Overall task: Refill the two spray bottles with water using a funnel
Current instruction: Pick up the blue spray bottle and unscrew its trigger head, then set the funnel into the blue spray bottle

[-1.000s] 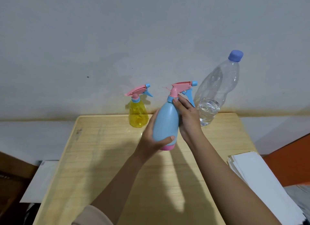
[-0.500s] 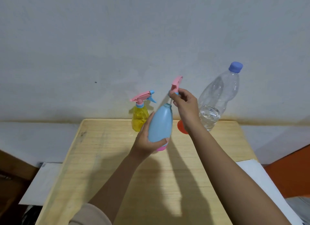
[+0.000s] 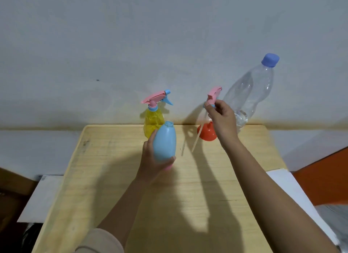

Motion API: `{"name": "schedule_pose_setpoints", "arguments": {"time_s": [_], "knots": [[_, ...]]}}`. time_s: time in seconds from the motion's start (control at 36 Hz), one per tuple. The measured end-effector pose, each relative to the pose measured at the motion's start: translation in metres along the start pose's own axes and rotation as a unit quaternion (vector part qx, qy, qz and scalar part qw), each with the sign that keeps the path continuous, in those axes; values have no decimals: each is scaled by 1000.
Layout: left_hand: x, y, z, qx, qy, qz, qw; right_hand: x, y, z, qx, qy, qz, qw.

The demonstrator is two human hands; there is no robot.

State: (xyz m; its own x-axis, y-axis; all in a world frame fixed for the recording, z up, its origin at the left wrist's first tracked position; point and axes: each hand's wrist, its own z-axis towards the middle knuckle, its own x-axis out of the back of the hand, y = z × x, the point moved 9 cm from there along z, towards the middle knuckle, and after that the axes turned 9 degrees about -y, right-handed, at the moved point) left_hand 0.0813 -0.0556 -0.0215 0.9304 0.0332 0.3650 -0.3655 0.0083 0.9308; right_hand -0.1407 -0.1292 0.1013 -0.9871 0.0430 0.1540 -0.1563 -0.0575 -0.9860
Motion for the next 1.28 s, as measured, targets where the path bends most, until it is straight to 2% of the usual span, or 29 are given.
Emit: {"name": "schedule_pose_setpoints", "arguments": {"time_s": [0.08,0.25,0.42,0.64,0.69,0.78,0.89,1.06,1.28], "knots": [[0,-5,-4,-18,14,26,999,-17,48,-14,-44,-37,-73,996],[0,-20,-9,25,47,78,996,-38,124,-43,-122,-73,-175,974],[0,-37,-4,15,36,11,999,-50,150,-52,-133,-69,-202,968],[9,-45,-1,-14,52,-6,999,-74,170,-50,-139,-77,-231,960],[10,-49,-2,-11,53,-5,999,-75,164,-50,-123,-62,-226,964],[11,-54,-3,-5,49,-6,999,-56,148,-45,-80,18,-193,978],[13,-49,-3,-30,53,-10,998,-21,143,-18,-50,74,-202,975],[14,-45,-3,-56,63,-24,996,-8,162,24,-83,56,-244,965],[12,-50,0,-72,42,-37,996,-10,182,25,-113,66,-289,948]]}}
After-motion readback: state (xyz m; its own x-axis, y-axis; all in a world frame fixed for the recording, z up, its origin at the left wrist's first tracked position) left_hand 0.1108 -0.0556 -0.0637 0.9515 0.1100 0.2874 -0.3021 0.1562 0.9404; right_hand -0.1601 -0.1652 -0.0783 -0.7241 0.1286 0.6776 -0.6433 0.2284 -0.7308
